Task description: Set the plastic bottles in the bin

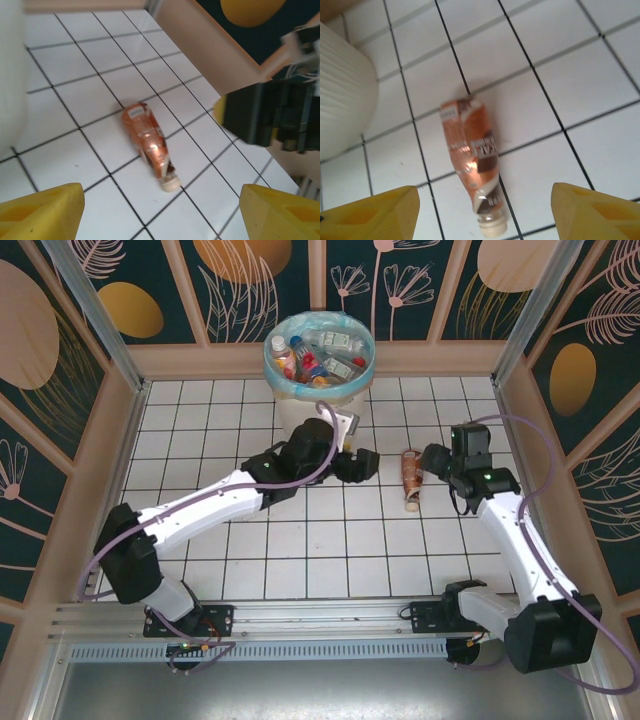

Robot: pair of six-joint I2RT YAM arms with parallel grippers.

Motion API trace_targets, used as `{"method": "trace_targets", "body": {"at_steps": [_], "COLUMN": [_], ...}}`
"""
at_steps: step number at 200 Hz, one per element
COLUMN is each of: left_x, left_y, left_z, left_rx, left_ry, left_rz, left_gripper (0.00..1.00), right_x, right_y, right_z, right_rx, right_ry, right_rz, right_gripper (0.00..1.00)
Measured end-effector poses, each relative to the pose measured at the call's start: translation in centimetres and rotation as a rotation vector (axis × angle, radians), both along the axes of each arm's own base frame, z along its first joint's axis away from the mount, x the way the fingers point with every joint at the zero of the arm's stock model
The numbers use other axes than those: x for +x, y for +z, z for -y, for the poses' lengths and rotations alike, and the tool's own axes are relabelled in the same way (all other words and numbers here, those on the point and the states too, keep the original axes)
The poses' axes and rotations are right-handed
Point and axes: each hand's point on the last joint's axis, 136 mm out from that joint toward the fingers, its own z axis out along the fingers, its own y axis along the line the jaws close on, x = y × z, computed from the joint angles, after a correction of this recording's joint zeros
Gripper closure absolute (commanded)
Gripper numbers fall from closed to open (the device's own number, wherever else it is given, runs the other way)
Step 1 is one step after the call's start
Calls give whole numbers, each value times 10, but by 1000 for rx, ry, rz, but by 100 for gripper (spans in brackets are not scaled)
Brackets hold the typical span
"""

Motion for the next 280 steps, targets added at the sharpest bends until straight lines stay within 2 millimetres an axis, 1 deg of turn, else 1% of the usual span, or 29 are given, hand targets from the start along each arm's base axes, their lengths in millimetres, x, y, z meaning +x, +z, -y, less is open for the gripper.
{"method": "trace_targets", "body": {"at_steps": [21, 31, 51, 68, 79, 97, 110, 131, 143, 168, 188, 203, 216, 224, 236, 244, 256, 269, 280], "left_x": [-6, -10, -14, -15, -15, -15, -15, -17, -18, -19, -18, -18, -17, -16, -13, -12, -10, -7, -5], "left_y": [-17, -29, -53, -67, -71, -71, -72, -79, -84, -90, -89, -80, -67, -55, -38, -26, -5, 21, 41], "left_z": [20, 27, 36, 39, 40, 40, 40, 36, 33, 27, 23, 18, 12, 9, 2, -4, -16, -31, -46], "left_rx": [2, 12, 35, 51, 57, 57, 59, 74, 84, 100, 103, 97, 84, 72, 58, 49, 37, 24, 18], "left_ry": [-69, -97, -123, -131, -133, -132, -131, -125, -121, -107, -94, -76, -56, -42, -16, 5, 40, 90, 140], "left_rz": [-57, -87, -141, -166, -172, -172, -173, -180, -186, -188, -181, -161, -135, -113, -75, -47, 9, 80, 140], "left_gripper": [19, 19, 19, 18, 18, 18, 18, 18, 18, 17, 17, 18, 17, 17, 17, 17, 17, 16, 16], "right_x": [3, 7, 16, 24, 28, 33, 39, 50, 55, 62, 70, 73, 73, 71, 68, 69, 73, 82, 87], "right_y": [-30, -44, -66, -81, -92, -109, -117, -127, -133, -143, -137, -134, -130, -126, -113, -99, -68, -25, 19], "right_z": [-8, -13, -20, -22, -22, -23, -24, -25, -26, -28, -29, -30, -30, -29, -29, -29, -30, -38, -52], "right_rx": [30, 48, 64, 63, 57, 47, 41, 32, 27, 15, 9, 4, 1, -1, -2, -7, -20, -37, -54], "right_ry": [29, 47, 67, 68, 66, 70, 75, 86, 92, 111, 124, 131, 134, 133, 135, 133, 131, 146, 181], "right_rz": [-65, -91, -130, -155, -176, -214, -227, -236, -245, -265, -247, -239, -238, -240, -232, -212, -155, -54, 56], "right_gripper": [28, 25, 24, 24, 24, 25, 25, 28, 31, 42, 48, 50, 51, 54, 54, 54, 56, 57, 57]}}
